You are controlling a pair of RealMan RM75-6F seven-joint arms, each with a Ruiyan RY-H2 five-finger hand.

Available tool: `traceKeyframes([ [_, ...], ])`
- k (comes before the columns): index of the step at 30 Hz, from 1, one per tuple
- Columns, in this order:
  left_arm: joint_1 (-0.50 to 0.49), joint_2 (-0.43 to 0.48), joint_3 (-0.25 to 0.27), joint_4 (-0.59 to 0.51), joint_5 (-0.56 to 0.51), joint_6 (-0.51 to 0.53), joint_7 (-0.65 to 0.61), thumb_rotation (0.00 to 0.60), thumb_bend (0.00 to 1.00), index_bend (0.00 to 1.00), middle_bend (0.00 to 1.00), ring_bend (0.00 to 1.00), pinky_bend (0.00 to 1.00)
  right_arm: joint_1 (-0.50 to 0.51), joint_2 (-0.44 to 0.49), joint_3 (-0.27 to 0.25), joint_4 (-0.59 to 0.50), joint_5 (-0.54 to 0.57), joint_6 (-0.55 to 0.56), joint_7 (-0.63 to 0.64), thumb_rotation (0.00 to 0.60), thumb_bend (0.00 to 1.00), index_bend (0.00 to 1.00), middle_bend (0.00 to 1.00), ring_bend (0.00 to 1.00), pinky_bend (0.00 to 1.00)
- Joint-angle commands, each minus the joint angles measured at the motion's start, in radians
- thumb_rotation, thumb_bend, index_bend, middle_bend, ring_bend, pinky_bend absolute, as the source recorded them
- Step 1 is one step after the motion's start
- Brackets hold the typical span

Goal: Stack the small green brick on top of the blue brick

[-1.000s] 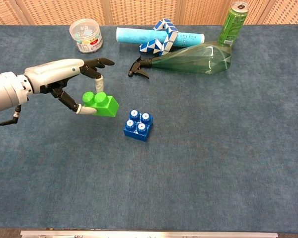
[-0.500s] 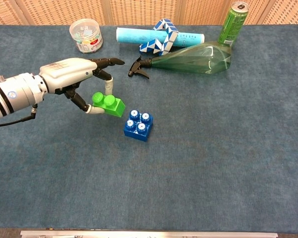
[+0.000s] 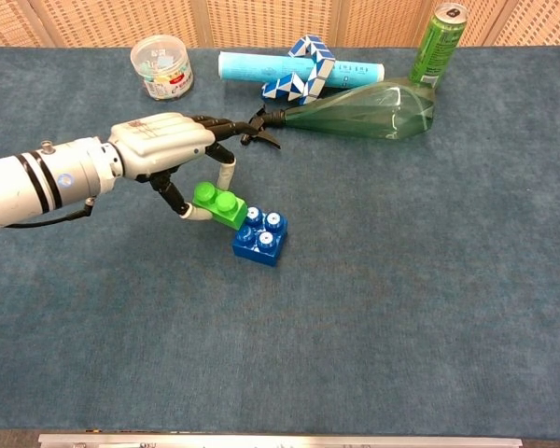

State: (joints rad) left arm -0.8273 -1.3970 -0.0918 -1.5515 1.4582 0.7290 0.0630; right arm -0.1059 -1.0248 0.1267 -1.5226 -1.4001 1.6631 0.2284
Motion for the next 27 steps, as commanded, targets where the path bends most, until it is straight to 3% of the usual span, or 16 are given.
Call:
traceKeyframes([
  [1,-0.028,-0.013,-0.013,0.001,-0.051,-0.038,0.037,0.600,0.26,0.55,0.00,0.00,0.07,-0.002,0.002,0.002,0.003,0.004,-0.004,0.008,0.600,0.12,0.08,0.10,0.06,0.25],
  [13,-0.091,-0.004,-0.040,-0.050,-0.263,-0.097,0.149,0.600,0.26,0.55,0.00,0.00,0.07,0.008,0.010,0.010,0.012,0.010,-0.036,0.030,0.600,0.12,0.08,0.10,0.06,0.25],
  [27,-0.162,-0.002,-0.002,-0.100,-0.476,-0.081,0.294,0.600,0.26,0.55,0.00,0.00,0.07,0.013,0.011,0.011,0.007,0.010,-0.052,0.020,0.600,0.12,0.08,0.10,0.06,0.25],
])
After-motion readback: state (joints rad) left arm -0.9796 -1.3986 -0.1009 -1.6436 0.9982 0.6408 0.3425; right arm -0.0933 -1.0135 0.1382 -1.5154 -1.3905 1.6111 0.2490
